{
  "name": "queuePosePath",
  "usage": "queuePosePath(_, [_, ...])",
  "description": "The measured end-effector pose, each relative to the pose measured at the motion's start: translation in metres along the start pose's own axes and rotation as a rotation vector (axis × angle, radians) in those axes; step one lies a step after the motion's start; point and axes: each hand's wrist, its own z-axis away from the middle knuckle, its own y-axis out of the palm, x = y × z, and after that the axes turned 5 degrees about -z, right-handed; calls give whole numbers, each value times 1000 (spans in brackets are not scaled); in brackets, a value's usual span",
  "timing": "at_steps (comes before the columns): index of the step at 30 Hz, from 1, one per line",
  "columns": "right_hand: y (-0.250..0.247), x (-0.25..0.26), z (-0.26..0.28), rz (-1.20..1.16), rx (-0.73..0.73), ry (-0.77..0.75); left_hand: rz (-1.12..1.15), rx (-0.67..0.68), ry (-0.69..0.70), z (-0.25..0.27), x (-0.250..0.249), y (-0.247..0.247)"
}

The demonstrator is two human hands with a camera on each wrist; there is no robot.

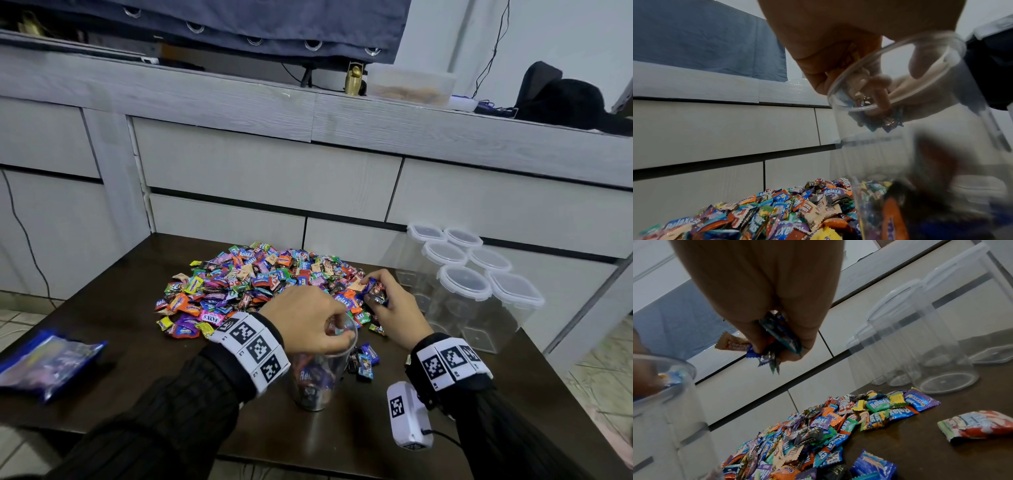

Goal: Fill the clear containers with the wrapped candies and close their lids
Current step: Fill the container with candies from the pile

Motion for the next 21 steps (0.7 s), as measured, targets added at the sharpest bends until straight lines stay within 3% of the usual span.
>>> queuePosePath(8, [-1,-1,-2,-50,-21,-30,300,-113,27,6,-6,7])
queuePosePath(21, [-2,-7,-4,-28,-7,-49,425,-292,40,17,-9,9])
